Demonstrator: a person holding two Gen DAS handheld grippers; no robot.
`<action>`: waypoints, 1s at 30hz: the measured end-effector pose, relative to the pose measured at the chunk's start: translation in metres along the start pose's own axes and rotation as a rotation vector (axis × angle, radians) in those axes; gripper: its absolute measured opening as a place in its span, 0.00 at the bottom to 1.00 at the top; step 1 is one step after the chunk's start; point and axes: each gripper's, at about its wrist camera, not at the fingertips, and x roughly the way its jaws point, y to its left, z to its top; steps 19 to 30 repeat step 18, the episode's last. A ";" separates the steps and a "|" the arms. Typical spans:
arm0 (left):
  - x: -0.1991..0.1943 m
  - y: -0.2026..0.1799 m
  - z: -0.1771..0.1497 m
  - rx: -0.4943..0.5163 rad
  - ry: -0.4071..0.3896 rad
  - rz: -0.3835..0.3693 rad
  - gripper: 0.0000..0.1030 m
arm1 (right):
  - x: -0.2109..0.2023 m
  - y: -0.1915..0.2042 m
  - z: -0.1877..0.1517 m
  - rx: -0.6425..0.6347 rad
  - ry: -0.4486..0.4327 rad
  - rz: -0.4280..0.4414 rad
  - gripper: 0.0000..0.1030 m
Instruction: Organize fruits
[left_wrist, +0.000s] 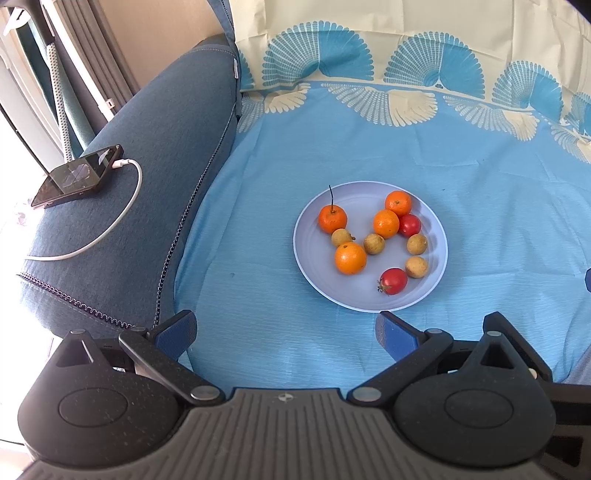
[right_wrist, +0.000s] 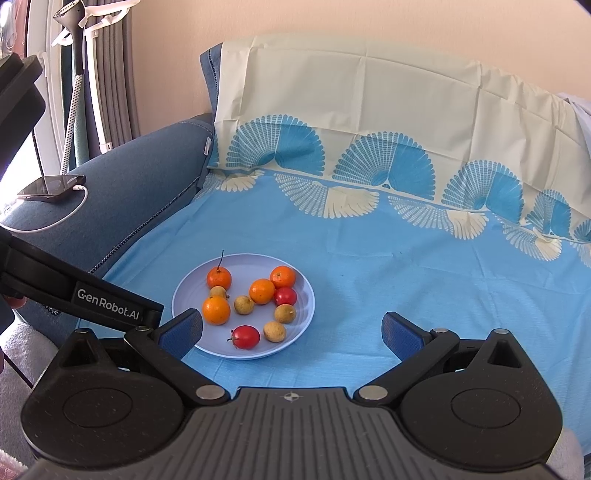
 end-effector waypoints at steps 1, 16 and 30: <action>0.000 0.000 0.000 0.001 0.002 0.001 1.00 | 0.000 0.000 0.000 0.001 0.001 0.000 0.99; 0.006 0.001 -0.002 0.005 0.005 0.045 1.00 | 0.011 -0.003 -0.003 0.001 0.020 -0.006 0.99; 0.006 0.002 -0.002 0.005 0.002 0.053 1.00 | 0.013 -0.002 -0.002 -0.001 0.023 0.000 0.99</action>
